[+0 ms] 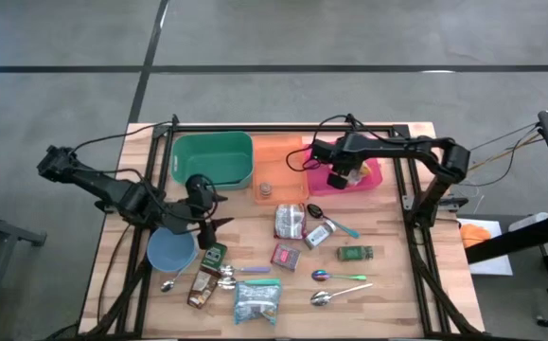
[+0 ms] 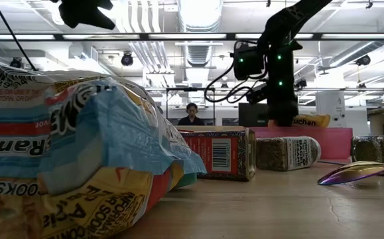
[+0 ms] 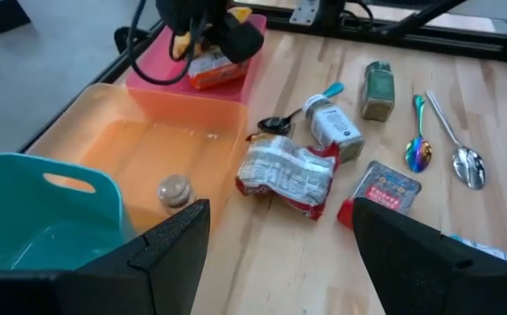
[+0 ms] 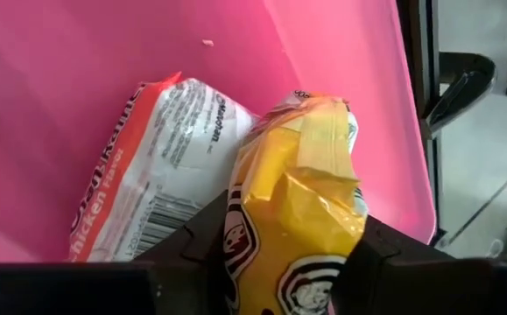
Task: Pick & Place Food Item
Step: Put the yellow noodle pack into the pink bin
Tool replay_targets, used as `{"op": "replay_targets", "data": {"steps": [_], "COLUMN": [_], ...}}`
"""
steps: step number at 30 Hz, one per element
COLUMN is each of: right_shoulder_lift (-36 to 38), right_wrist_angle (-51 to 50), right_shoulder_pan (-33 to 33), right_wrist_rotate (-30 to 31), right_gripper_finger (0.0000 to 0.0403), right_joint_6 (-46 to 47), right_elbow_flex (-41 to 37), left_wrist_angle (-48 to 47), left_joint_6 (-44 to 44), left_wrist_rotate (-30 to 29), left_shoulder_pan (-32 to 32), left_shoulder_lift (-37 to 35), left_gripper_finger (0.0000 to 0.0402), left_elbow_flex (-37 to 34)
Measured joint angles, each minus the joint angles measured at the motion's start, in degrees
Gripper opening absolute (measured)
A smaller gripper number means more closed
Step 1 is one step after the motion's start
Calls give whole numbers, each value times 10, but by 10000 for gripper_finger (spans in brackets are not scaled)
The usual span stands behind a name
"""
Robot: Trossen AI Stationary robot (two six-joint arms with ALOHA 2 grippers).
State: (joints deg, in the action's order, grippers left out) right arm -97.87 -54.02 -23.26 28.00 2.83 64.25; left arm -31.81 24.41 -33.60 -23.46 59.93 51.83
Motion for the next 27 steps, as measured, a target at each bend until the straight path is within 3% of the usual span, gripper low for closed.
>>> {"op": "replay_targets", "data": {"steps": [7, 18, 27], "right_shoulder_lift": [-1, -1, 1], "right_wrist_angle": [0, 2, -22], "right_shoulder_pan": [0, 0, 0], "right_wrist_rotate": [-17, -25, -25], "right_gripper_finger": [145, 271, 306], "right_joint_6": [28, 41, 45], "right_elbow_flex": [-6, -11, -10], "left_wrist_angle": [-7, -10, -13], "left_joint_6": [10, 11, 11], "left_wrist_rotate": [2, 6, 6], "left_shoulder_pan": [0, 0, 0], "left_shoulder_lift": [0, 0, 0], "left_gripper_finger": [279, 279, 279], "left_elbow_flex": [-1, -1, -1]}}
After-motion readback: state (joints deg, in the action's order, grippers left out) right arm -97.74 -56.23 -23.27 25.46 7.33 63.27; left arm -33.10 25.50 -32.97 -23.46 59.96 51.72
